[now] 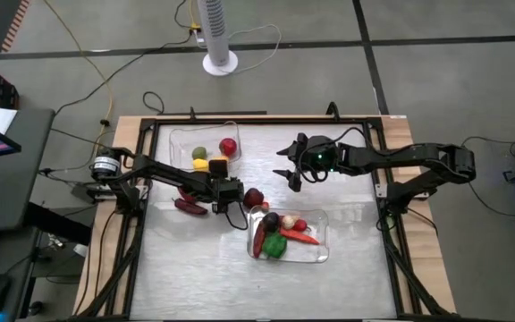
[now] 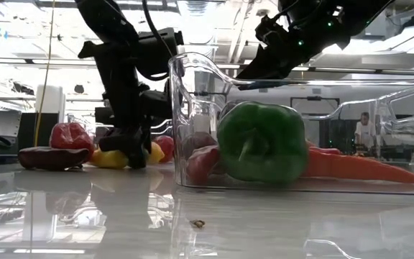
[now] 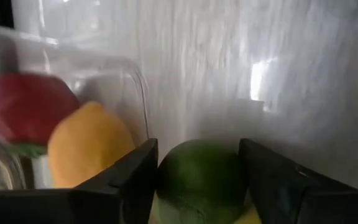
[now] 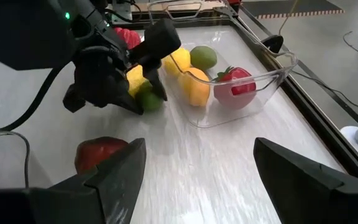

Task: Sort produce into baskets
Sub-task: Put the green lime into the top transparent bin

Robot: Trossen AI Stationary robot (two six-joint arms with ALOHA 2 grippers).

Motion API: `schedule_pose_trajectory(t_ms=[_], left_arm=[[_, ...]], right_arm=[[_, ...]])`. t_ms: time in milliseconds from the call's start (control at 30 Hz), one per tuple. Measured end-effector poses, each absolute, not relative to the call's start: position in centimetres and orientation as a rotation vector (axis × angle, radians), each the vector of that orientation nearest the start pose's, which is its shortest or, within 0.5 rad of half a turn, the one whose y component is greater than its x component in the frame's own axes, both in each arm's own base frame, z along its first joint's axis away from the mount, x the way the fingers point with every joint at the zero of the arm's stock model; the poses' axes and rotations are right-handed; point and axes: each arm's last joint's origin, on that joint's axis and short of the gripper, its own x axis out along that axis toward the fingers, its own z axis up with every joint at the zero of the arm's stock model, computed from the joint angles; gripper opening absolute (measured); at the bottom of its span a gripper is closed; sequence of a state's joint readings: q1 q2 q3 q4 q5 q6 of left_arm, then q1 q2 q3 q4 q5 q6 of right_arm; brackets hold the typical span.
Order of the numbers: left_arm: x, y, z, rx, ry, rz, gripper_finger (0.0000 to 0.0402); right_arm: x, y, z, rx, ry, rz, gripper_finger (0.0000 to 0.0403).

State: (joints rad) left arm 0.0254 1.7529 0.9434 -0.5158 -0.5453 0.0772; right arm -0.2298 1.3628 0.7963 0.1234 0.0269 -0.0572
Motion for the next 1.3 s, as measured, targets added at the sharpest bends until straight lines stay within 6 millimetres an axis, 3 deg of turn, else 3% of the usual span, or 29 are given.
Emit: schedule_pose_trajectory(t_ms=[267, 533, 800, 933, 1067, 1300], left_arm=[[29.7, 2.2, 13.8, 0.390, 1.379, 0.417, 0.0202], [29.7, 2.2, 13.8, 0.425, 1.389, 0.395, 0.0155], [30.1, 2.0, 14.2, 0.453, 1.381, 0.378, 0.0154], [30.9, 1.3, 16.1, 0.450, 1.319, 0.364, 0.0152], [30.9, 0.7, 19.6, 0.409, 1.188, 0.348, 0.0154], [27.2, 1.4, 26.8, 0.318, 0.900, 0.492, 0.0157]], right_arm=[[28.4, -6.7, 23.9, -0.007, 0.450, -0.240, 0.0325], [28.4, -6.7, 23.9, -0.007, 0.449, -0.240, 0.0325], [28.4, -6.7, 23.9, -0.008, 0.453, -0.239, 0.0325], [28.4, -6.7, 23.9, -0.007, 0.454, -0.239, 0.0325], [28.3, -6.7, 23.8, -0.007, 0.461, -0.239, 0.0325], [28.3, -6.7, 23.8, -0.005, 0.468, -0.239, 0.0325]])
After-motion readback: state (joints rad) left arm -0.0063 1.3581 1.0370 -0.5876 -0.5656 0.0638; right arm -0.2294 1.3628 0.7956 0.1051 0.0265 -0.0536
